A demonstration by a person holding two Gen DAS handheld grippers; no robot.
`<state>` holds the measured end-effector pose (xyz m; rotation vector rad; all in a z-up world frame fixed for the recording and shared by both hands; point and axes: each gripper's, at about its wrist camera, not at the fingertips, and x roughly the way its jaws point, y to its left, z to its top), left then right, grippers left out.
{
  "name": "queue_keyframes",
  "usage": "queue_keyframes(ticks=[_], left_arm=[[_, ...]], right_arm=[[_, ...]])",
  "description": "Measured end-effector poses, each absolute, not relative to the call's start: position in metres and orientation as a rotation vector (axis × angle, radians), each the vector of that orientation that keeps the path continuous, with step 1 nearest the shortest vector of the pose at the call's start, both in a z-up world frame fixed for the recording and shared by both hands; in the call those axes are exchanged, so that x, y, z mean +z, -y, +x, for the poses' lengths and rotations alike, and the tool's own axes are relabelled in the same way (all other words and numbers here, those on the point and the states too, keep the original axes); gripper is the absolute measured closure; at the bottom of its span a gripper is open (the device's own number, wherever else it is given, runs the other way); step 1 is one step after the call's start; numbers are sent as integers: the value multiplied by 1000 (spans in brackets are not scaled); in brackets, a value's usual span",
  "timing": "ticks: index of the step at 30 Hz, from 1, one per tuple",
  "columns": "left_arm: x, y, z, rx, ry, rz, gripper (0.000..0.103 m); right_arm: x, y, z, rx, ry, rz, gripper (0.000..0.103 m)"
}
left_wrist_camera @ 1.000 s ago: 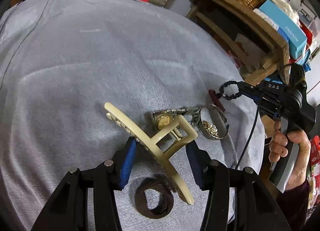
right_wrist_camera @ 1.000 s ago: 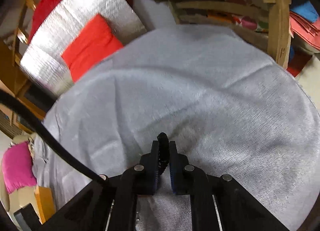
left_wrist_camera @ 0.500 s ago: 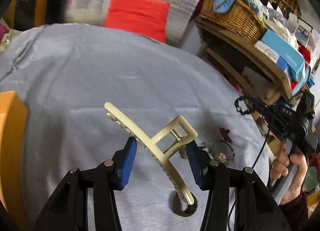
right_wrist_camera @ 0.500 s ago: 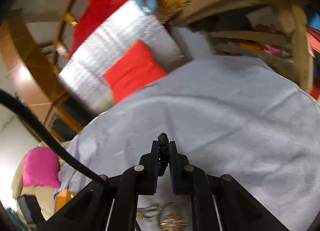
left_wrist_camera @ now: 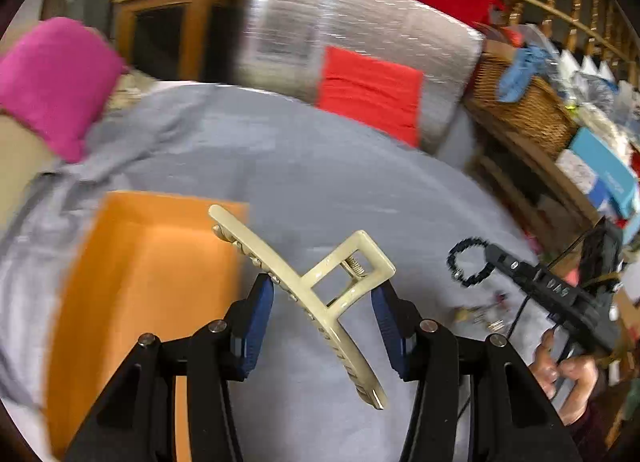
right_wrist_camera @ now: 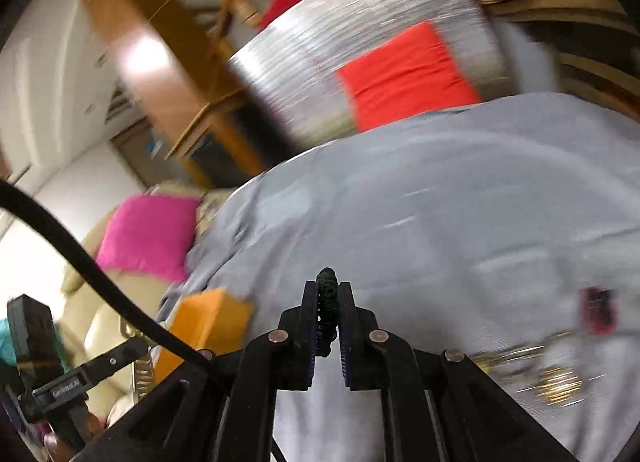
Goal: Organize jewelry
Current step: 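Carry the clip and bracelet over the orange box while both tools open to drop them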
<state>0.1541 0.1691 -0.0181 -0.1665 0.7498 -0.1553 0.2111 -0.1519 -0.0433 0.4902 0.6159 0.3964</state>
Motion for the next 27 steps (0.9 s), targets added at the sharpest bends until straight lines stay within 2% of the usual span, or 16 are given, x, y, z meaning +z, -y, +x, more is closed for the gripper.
queue_keyframes(ticks=[4,10,20,27], left_arm=[[-26,-233,123,-51,-809,-179,51],[-76,-295,95,26,-939,-240,51],[-131,-321,96,87,-1076,-269,51],[-150,-332,96,103,-1130,-298,50]], right_arm=[[-37,74,210,560,-668,471,93],[-37,-39,192,722,-765,371,93],[-84,-170,183,770,-1025,6,92],[-114,-201,194,730,-1148,-149,89]])
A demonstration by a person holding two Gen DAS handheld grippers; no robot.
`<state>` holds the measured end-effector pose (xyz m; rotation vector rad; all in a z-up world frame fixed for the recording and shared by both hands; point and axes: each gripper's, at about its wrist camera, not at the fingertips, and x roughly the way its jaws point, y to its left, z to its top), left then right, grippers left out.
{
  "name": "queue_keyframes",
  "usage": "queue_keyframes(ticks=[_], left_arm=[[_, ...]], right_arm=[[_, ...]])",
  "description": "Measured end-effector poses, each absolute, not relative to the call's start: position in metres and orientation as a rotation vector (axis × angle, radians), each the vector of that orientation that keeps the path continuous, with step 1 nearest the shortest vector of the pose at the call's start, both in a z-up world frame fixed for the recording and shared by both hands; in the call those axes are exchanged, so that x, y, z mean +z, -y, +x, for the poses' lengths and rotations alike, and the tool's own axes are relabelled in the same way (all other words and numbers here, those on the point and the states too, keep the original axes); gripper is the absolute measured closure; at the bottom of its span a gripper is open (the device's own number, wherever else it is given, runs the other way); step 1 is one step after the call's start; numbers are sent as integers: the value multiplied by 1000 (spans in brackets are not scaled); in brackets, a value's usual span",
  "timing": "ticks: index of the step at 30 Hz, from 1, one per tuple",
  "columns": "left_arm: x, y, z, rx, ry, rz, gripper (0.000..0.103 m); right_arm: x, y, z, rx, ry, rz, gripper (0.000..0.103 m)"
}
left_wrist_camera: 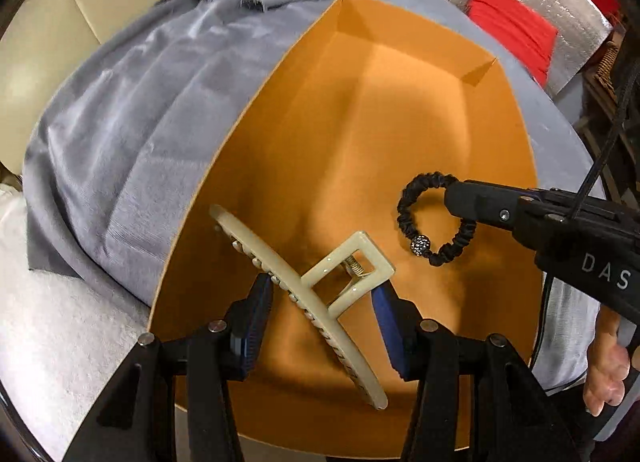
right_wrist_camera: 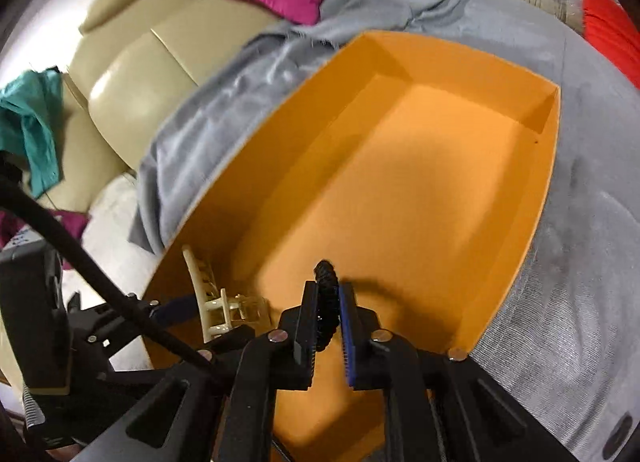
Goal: Organize jewelry
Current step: 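Carry the clip and bracelet over the orange box while both tools open to drop them, then move the left tool toward the gold watch while the right tool approaches the silver bangle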
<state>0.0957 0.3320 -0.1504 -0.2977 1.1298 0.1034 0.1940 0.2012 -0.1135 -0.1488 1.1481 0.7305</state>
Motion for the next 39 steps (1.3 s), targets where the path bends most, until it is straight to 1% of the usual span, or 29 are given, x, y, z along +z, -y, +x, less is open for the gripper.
queue_keyframes(ticks=[2,3,4,5,6,7,11,16,18,19,20,21,23,25,28,32,35,39], left_arm=[[-153,-332,97,108,-1142,-298,49],[-154,-331,98,109,-1148,-299,49],[-155,-331,99,110,-1153,-298,49],[-156,-332,100,111,-1161,-302,49],[-156,-333,101,112,-1169,-312,49],[-157,-333,101,115,-1176,-324,49],[-148,-332,98,128,-1176,-348,48],[-106,-305,91,133,-1073,-243,48],[-87,-288,88,121,-1013,-199,43],[-77,-277,87,111,-984,-176,38],[-68,-263,88,94,-951,-153,35],[-59,-249,89,69,-921,-136,34],[-47,-218,91,1,-880,-105,29],[-40,-182,97,-70,-859,-68,28],[-46,-127,107,-183,-873,-22,27],[-76,-63,127,-316,-946,6,27],[-93,-30,143,-369,-968,22,27],[-102,3,161,-421,-934,57,27]], right_arm=[[-117,-203,196,731,-1174,-170,89],[-116,-204,194,731,-1174,-180,82],[-116,-206,194,721,-1169,-197,69],[-114,-204,194,711,-1156,-206,63],[-110,-201,193,713,-1142,-196,52],[-106,-196,192,719,-1123,-170,48],[-81,-167,190,732,-1032,-52,48],[-53,-102,184,680,-920,64,48],[-46,-64,182,643,-890,135,48],[-44,-43,181,625,-879,173,48],[-44,-13,180,598,-868,225,48],[-42,2,178,581,-864,250,48],[-45,48,176,531,-856,324,48],[-48,85,175,491,-851,378,48],[-55,144,164,431,-850,439,48],[-71,211,152,353,-826,548,48],[-89,251,148,323,-817,660,49],[-112,304,147,263,-820,804,55]])
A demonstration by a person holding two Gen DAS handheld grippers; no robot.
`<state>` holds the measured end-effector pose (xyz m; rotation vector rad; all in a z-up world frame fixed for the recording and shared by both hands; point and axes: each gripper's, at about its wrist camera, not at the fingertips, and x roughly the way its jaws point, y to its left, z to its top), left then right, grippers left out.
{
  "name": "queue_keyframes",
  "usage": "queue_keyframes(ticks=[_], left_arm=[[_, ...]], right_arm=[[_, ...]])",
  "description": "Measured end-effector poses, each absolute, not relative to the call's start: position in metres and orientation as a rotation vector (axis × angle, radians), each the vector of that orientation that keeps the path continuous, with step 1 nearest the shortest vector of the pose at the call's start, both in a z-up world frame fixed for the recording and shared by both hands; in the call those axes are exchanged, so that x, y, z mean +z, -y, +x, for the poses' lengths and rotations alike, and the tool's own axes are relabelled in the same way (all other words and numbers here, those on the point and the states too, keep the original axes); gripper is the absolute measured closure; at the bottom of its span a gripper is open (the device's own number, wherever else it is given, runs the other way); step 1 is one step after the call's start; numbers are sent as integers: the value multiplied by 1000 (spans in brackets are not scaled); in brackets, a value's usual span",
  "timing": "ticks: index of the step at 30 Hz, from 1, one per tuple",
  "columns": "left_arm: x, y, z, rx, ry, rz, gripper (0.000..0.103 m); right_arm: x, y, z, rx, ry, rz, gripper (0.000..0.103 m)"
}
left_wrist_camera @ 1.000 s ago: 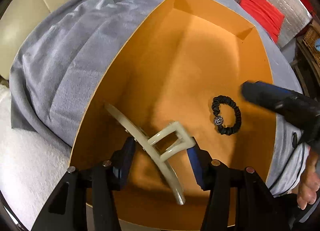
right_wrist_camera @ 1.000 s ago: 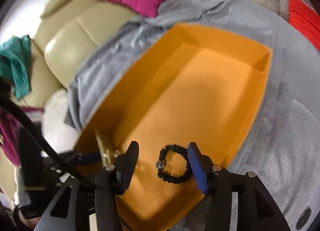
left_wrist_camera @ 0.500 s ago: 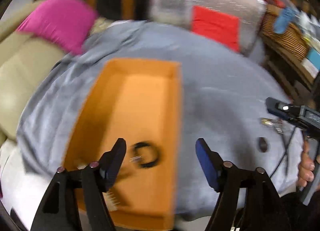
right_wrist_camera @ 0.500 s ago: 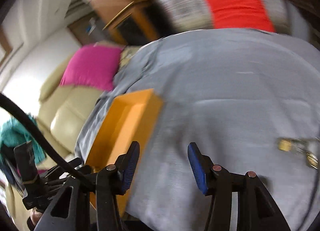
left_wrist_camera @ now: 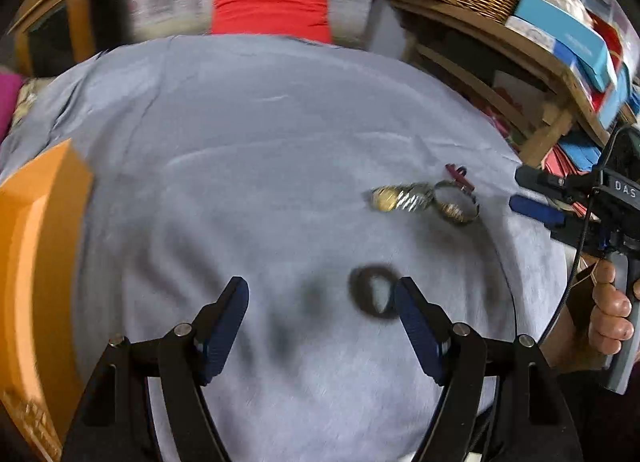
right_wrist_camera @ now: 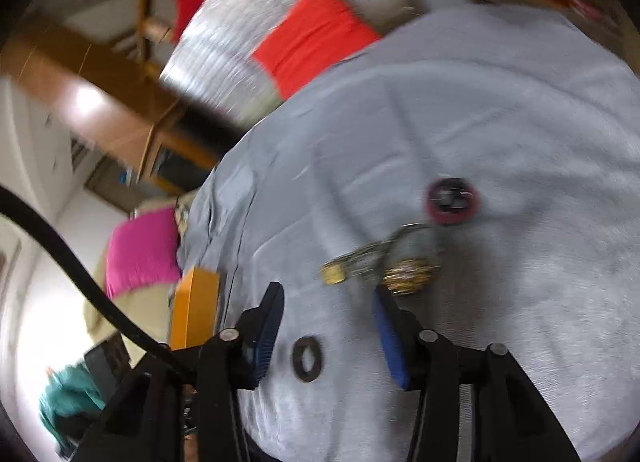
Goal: Organize jewelry
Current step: 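Move the left tool toward the gold watch while the right tool approaches the silver bangle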
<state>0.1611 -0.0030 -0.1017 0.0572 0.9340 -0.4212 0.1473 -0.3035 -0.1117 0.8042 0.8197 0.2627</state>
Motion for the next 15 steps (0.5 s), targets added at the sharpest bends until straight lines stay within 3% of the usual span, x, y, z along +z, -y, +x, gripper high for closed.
queue_keyframes(ticks=[2,7,15], left_arm=[[-104,15,175,-446,-914,58,27],[-111,44,203,-535,-882,54,27],[-131,60,224,-583,-917,96,27]], right_arm=[[-123,319,152,244,-837,867,64],[-140,333,167,235,-882,933,69],[-152,331,184,162,-971,842,70]])
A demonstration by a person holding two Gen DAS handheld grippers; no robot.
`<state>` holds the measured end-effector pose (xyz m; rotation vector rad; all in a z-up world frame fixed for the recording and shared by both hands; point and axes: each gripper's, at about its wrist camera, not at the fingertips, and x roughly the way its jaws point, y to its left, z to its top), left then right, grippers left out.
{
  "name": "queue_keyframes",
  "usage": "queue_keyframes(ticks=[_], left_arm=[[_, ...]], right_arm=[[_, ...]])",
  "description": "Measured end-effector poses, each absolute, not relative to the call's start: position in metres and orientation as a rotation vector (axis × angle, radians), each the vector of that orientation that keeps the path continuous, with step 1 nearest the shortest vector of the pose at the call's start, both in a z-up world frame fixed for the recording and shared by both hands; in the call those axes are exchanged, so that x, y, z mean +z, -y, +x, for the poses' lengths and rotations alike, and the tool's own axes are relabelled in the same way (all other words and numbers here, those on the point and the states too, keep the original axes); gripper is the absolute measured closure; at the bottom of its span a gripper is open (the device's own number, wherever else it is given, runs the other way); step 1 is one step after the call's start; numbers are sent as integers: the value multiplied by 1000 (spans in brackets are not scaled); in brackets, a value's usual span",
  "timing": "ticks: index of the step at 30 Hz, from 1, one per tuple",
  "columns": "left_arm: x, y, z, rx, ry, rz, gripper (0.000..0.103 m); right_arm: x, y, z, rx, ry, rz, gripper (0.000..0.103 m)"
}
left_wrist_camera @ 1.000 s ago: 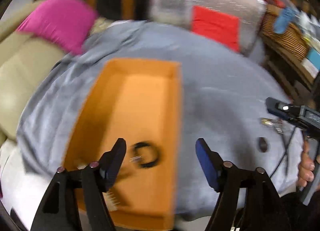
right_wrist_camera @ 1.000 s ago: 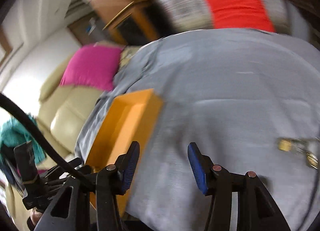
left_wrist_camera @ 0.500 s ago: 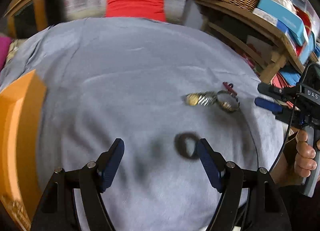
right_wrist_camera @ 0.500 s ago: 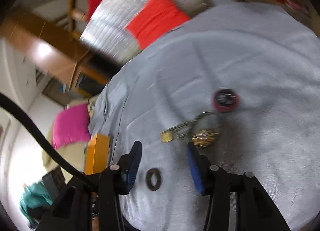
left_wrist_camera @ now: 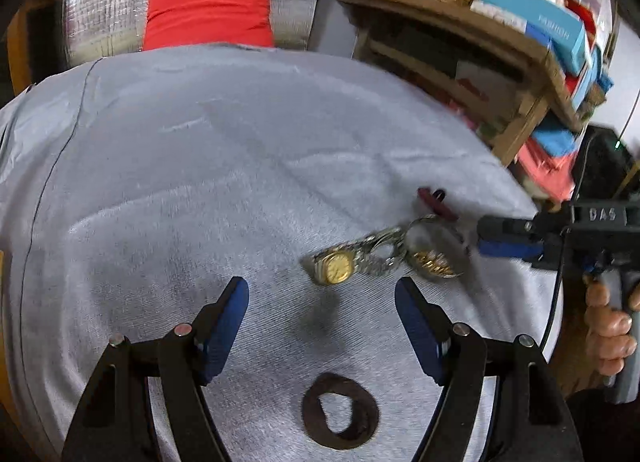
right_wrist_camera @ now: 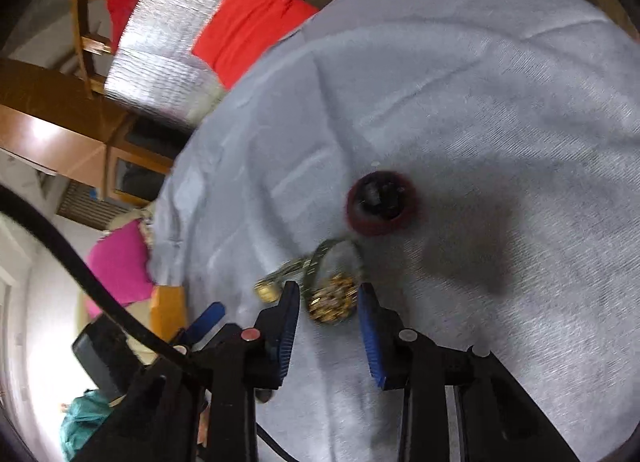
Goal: Organize jewelry
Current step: 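Move the left tool toward the gold watch while the right tool approaches the silver bangle, then grasp the gold watch with the left tool while the right tool grasps the silver bangle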
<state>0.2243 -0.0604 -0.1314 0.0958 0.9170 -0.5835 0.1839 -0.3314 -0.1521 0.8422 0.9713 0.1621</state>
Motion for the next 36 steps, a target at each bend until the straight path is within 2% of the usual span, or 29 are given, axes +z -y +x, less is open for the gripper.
queue_keyframes(ticks=[6,8,12,13,22,31,33,35,36], left_arm=[[-133,56,228,-567,-934,103,27],[-131,54,227,-563,-928,101,27],[-129,49,226,-553,-919,117,27],[-129,49,226,-551,-918,126,27],[-134,54,229,-563,-926,155,27],[-151,77,246,-629,-986,110,27],[-152,82,247,-631,-978,107,33],[-152,85,248,-636,-972,110,56],[-152,86,249,-641,-974,104,57]], right_arm=[[-160,334,192,114,-1007,818,70],[-162,331,198,122,-1016,813,75],[-164,325,201,76,-1043,745,95],[-166,325,201,66,-1044,746,96],[-140,339,183,72,-878,781,97],[-144,360,174,9,-872,875,96],[-145,360,174,11,-868,884,96],[-145,360,175,8,-868,891,96],[-145,360,175,8,-869,895,96]])
